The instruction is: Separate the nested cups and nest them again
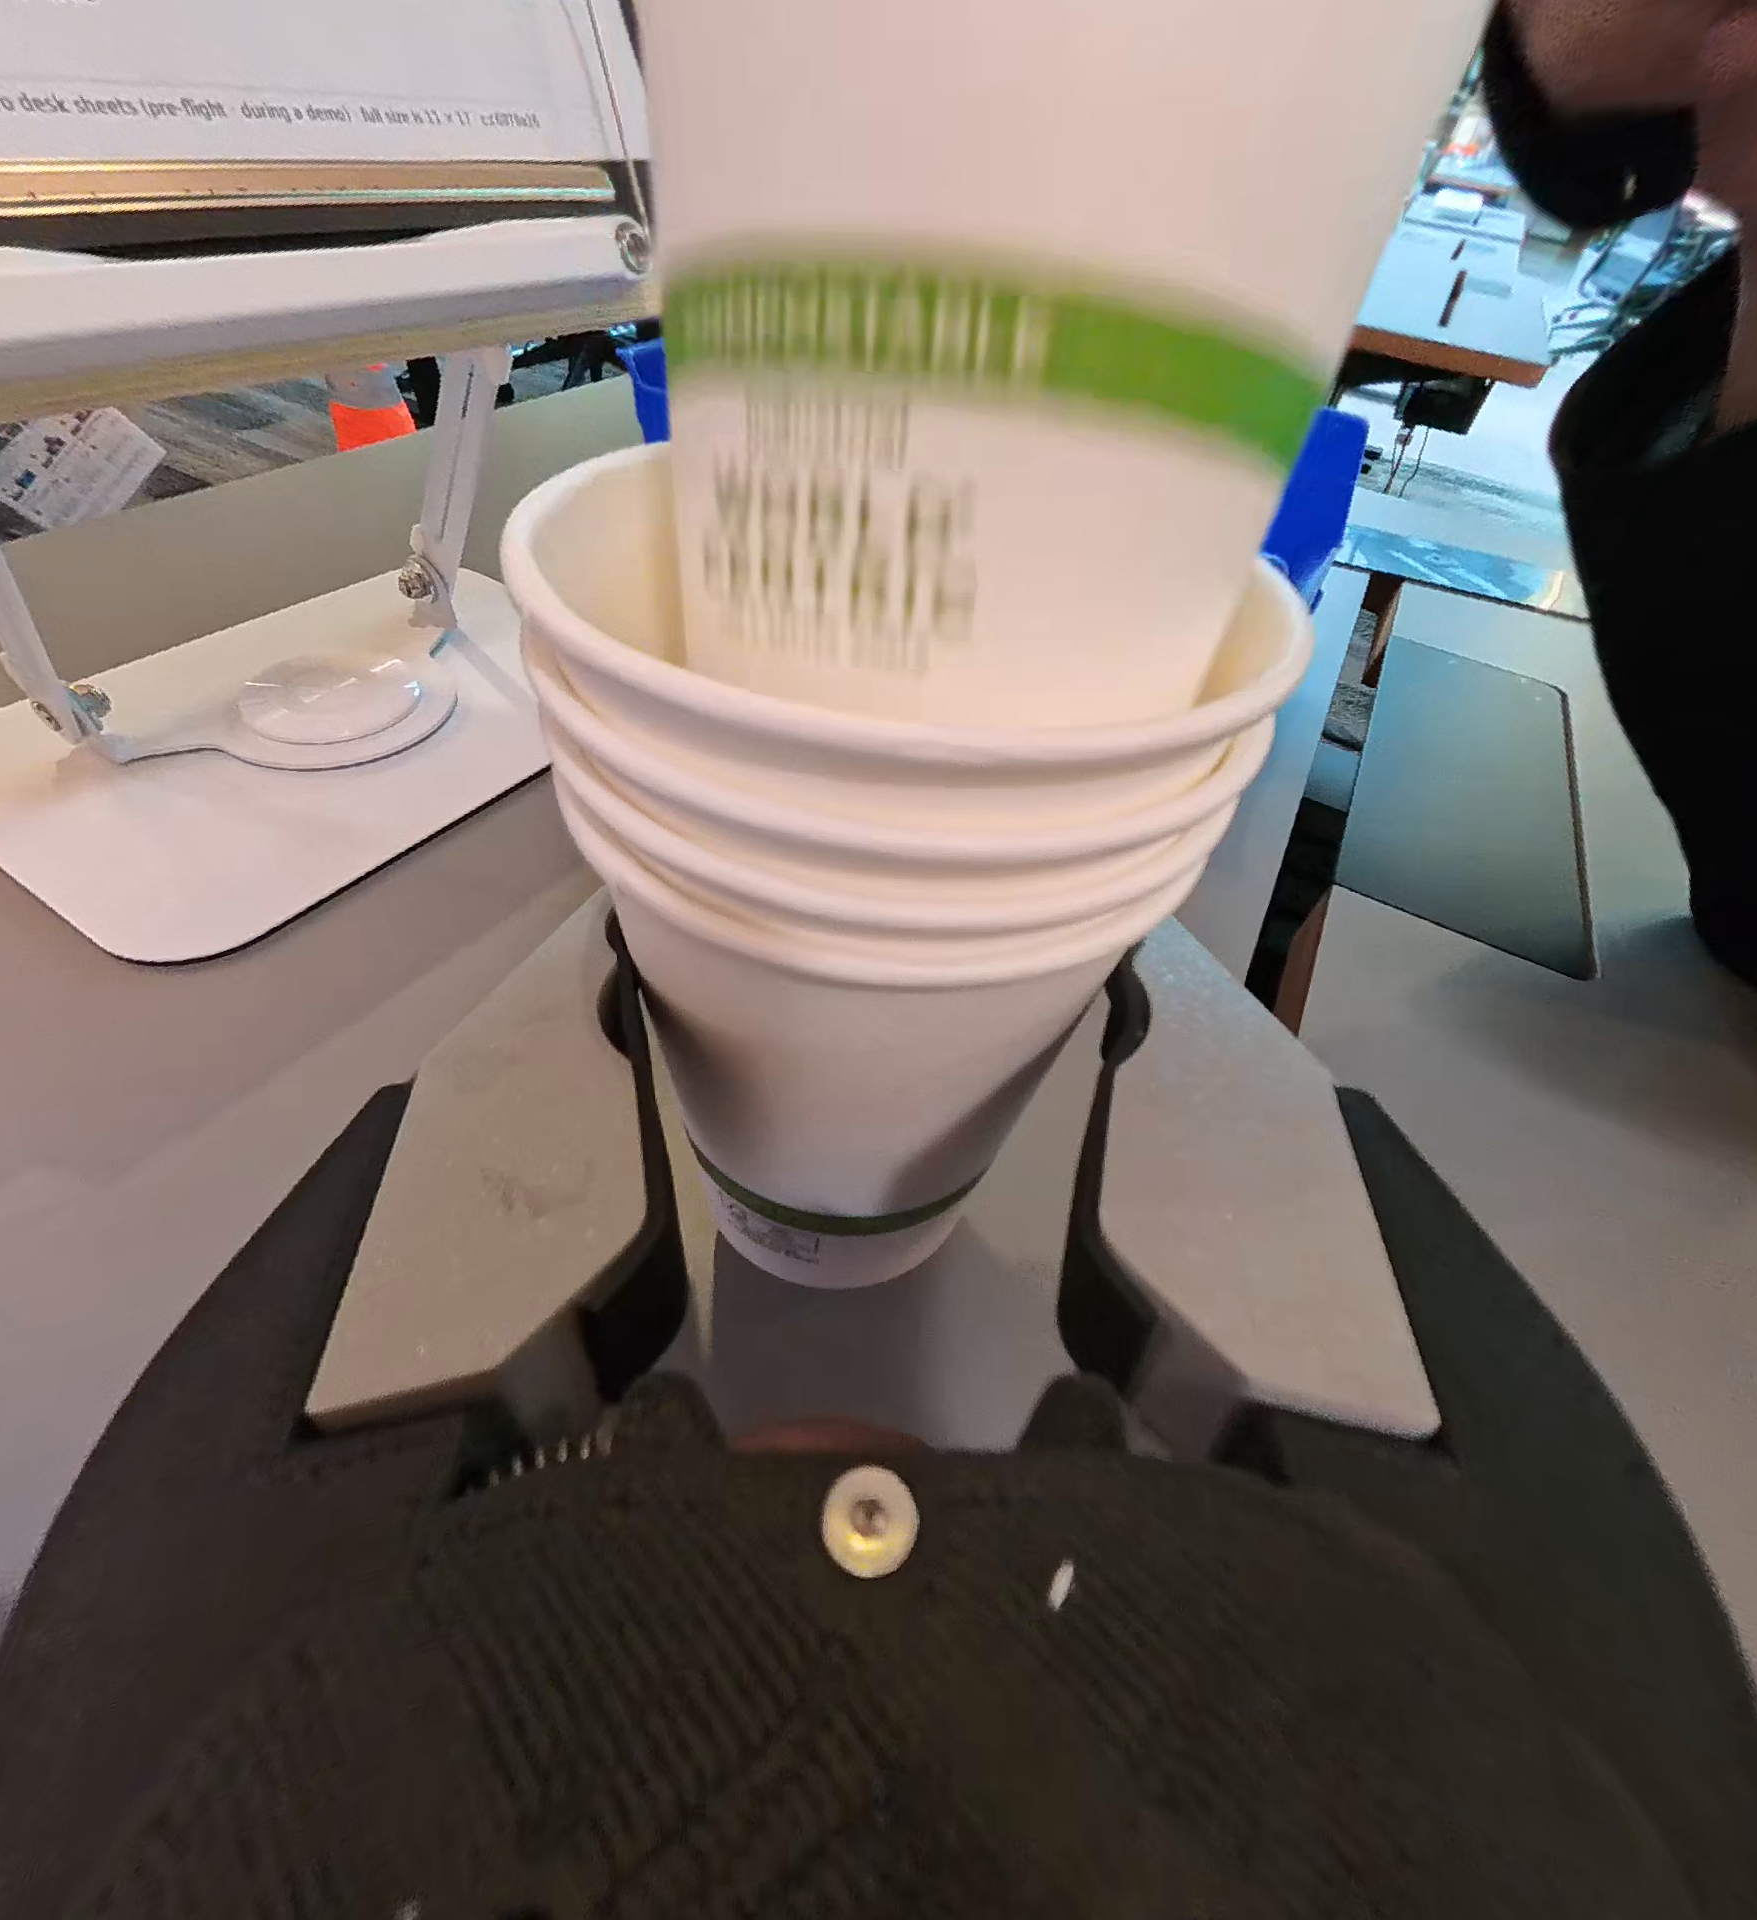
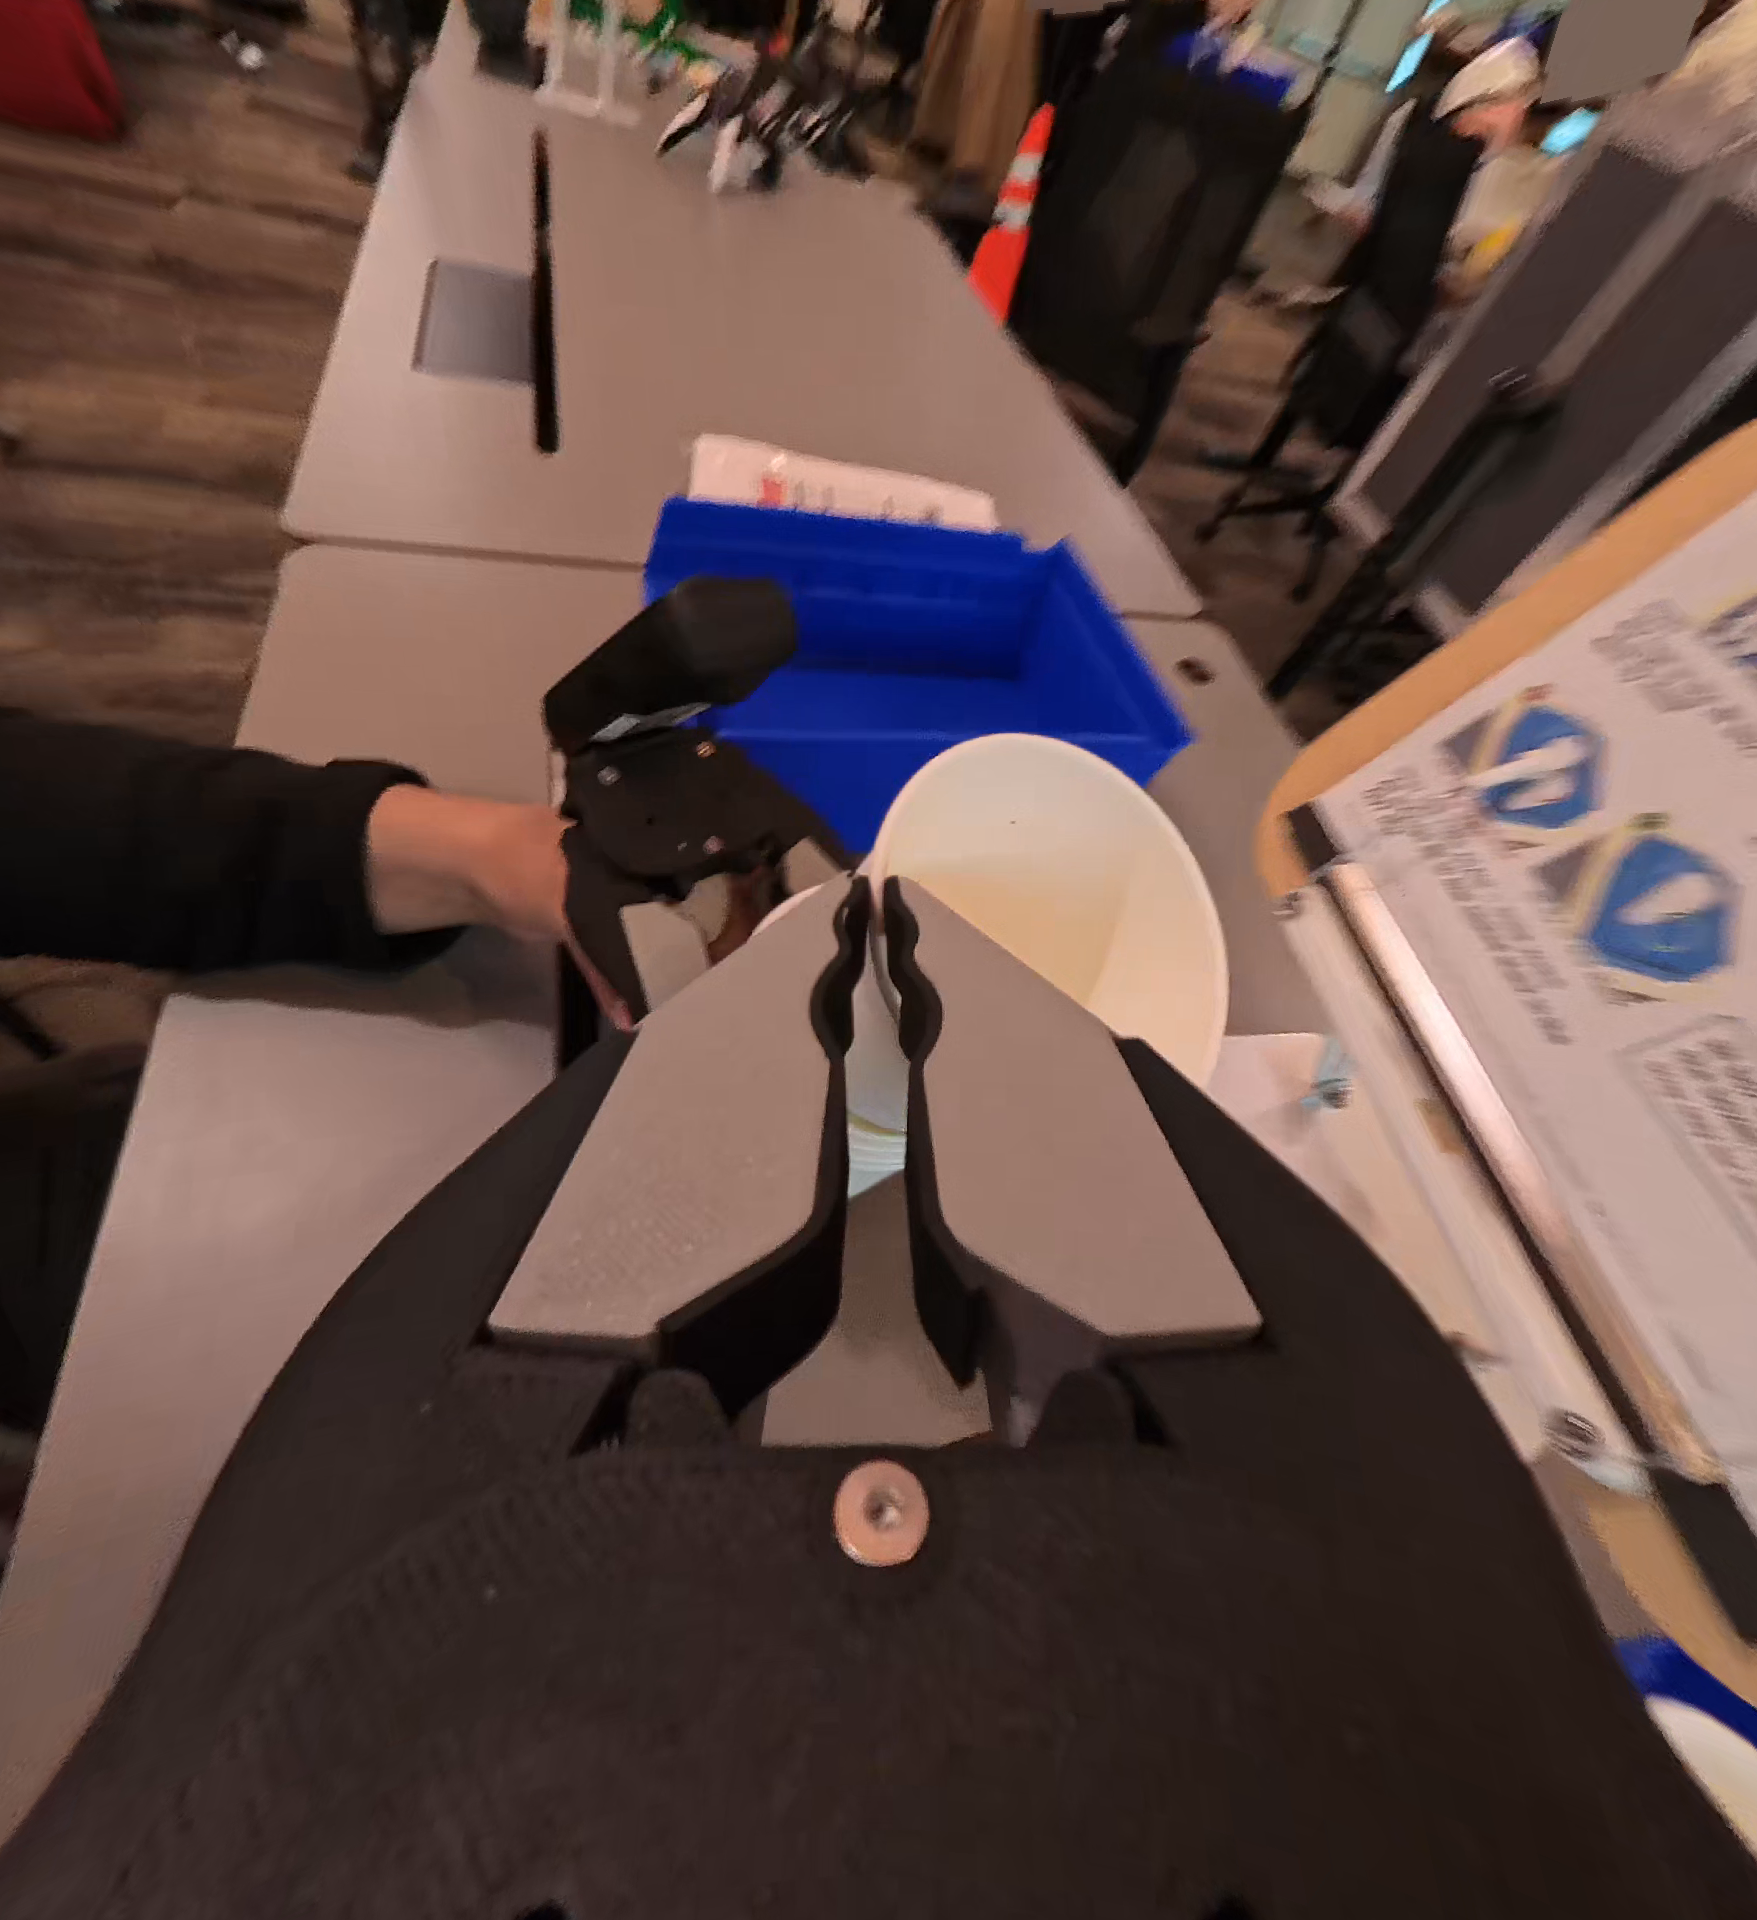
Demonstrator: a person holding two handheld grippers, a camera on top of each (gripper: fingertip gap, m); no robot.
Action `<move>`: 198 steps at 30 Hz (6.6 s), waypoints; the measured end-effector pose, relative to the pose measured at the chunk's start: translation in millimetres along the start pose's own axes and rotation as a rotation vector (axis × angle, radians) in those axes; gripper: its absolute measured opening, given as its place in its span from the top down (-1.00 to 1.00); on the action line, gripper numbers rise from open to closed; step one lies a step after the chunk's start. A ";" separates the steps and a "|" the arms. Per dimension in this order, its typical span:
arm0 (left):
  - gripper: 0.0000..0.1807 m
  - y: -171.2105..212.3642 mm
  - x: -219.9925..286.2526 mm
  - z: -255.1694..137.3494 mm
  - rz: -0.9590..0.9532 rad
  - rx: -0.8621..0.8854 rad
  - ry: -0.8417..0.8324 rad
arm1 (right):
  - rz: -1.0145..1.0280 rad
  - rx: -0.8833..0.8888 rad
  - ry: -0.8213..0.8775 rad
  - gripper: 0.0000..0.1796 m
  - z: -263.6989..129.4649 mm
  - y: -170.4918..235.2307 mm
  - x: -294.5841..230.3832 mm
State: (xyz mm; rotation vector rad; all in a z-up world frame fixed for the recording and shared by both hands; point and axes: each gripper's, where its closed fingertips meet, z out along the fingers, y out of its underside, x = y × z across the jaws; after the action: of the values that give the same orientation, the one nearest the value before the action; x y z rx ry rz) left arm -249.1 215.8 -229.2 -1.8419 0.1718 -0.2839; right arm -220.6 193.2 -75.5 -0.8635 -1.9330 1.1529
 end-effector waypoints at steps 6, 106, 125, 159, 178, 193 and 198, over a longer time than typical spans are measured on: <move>0.02 -3.5 0.0 -2.2 -0.019 0.022 0.010 | 0.001 0.118 0.307 1.00 -76.8 -17.2 53.0; 0.02 3.2 19.0 9.1 -0.015 -0.025 0.072 | 0.047 -0.402 -0.055 0.86 40.9 77.9 -45.1; 0.02 -3.4 23.4 6.2 0.013 0.002 0.081 | 0.163 -0.321 -0.125 0.97 42.9 75.9 -51.3; 0.02 -4.8 29.9 6.8 0.023 0.005 0.104 | 0.238 -0.236 -0.141 0.94 36.0 67.9 -51.6; 0.02 -8.8 29.9 5.0 0.009 0.031 0.111 | 0.181 -0.212 -0.064 1.00 30.5 57.3 -45.6; 0.02 -13.1 24.2 0.6 -0.026 0.051 0.096 | 0.115 -0.016 0.341 1.00 -116.6 3.1 15.6; 0.02 -13.9 25.9 0.6 -0.021 0.054 0.095 | 0.184 -0.127 0.463 1.00 -165.9 57.2 30.4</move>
State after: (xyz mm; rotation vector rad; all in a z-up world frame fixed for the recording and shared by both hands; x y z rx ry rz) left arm -224.5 213.6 -213.3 -1.7791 0.2085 -0.3872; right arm -87.6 310.9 -62.9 -1.2741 -1.5788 0.8411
